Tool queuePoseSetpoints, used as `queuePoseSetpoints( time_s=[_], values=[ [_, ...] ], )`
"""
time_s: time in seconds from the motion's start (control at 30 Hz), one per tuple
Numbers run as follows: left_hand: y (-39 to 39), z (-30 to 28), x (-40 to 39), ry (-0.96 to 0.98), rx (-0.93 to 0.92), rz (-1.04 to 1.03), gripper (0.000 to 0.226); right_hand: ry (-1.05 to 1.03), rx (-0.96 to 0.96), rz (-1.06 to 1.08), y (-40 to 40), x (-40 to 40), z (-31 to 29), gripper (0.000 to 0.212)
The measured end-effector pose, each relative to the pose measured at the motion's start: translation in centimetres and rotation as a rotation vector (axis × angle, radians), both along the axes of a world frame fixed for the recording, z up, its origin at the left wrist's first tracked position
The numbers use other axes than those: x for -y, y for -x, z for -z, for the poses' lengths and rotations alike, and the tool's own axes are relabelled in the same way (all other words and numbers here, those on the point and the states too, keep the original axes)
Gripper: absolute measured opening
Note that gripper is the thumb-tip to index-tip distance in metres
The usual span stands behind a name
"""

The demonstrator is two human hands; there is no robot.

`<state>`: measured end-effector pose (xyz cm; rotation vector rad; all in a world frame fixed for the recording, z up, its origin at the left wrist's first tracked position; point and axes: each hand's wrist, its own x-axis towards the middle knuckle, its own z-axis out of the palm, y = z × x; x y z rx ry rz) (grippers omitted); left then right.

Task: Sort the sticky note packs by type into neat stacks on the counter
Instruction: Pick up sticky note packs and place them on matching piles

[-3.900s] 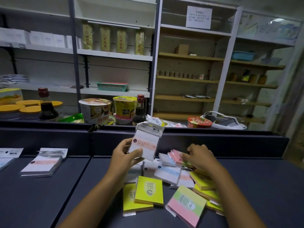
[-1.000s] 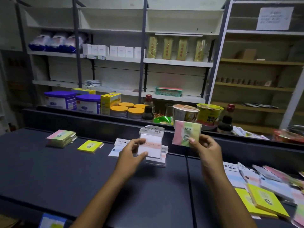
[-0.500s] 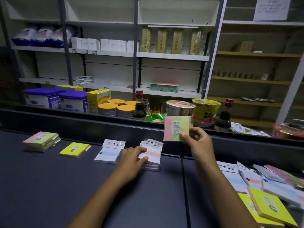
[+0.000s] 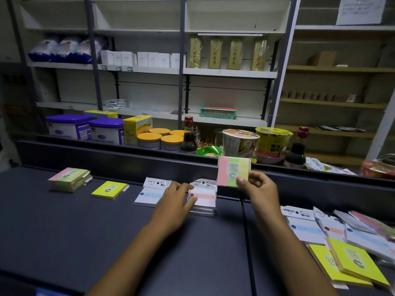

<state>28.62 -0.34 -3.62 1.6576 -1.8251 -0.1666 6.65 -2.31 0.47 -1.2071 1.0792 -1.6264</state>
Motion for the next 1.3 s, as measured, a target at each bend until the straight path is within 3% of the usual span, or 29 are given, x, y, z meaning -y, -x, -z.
queuePoseSetpoints(
  time_s=[0.33,0.67,1.0,1.3],
  values=[
    [-8.4,-4.8,-3.7,0.072,0.370,-0.177,0.031,0.102,-0.022,0.007,-5.1,-2.4,-0.7,0.033],
    [-18.8,-5.4,-6.0,0.081,0.376,-0.187,0.027,0.197,-0.134,-0.036,-16.1,-4.5,-1.7,0.023],
    [-32.8,-6.1,-6.4,0.037,0.291,-0.181,0.028,0.167,-0.211,-0.032,-30.0,-4.8,-1.3,0.023],
    [-42.9,-5.4,-6.4,-0.016,0.395,-0.286,0.040,0.098,-0.277,-0.094,-41.1,-3.1,0.0,0.021]
  ],
)
